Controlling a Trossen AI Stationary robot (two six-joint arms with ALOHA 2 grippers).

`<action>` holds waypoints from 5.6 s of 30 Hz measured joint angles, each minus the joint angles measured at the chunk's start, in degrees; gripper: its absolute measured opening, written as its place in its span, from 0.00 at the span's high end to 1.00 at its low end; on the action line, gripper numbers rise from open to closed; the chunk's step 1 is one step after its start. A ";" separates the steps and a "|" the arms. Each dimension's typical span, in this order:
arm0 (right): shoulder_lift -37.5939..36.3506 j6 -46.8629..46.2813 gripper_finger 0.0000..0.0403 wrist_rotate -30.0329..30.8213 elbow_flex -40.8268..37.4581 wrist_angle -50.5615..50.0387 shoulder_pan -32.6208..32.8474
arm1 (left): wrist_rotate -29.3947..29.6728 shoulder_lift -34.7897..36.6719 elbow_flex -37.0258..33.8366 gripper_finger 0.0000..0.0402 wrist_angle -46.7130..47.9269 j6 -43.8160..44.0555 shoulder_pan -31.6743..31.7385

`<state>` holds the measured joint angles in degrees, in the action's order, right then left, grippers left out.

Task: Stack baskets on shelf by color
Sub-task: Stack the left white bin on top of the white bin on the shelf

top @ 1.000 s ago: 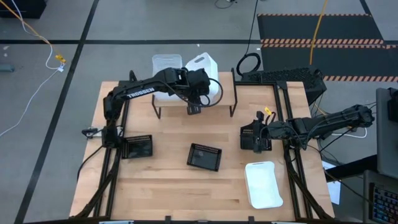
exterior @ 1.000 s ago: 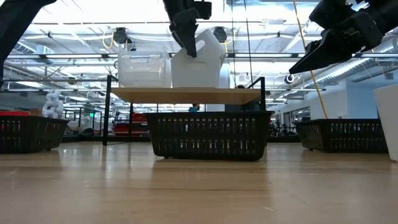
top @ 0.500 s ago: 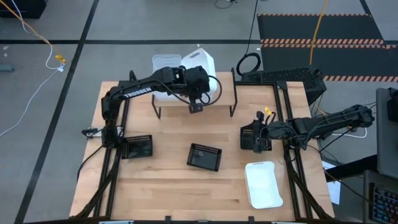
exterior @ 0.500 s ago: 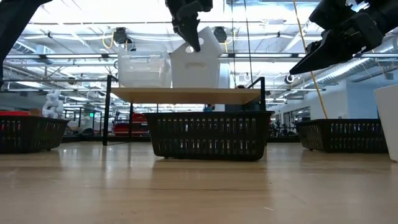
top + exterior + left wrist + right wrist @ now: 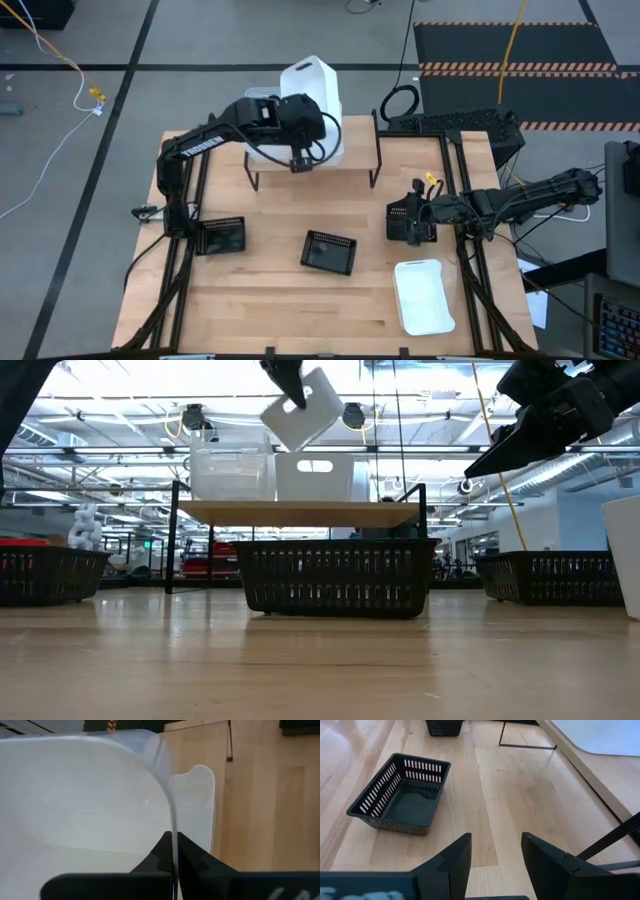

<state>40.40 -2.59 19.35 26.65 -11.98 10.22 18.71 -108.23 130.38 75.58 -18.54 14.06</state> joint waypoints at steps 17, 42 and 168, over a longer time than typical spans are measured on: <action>0.00 0.63 0.58 -0.13 0.00 1.79 0.01 | -2.93 0.20 4.58 0.99 13.67 5.21 -2.57; 1.24 22.95 0.58 -7.63 16.61 14.38 -1.55 | -8.90 -9.20 4.57 0.98 -2.01 5.40 -15.84; -3.30 22.37 0.57 -19.39 22.71 -9.78 -4.26 | -23.03 0.18 -3.05 1.00 13.45 -22.34 9.59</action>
<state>37.10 19.79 -0.04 49.36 -21.76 5.96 -4.32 -108.05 127.33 89.03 -40.88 23.65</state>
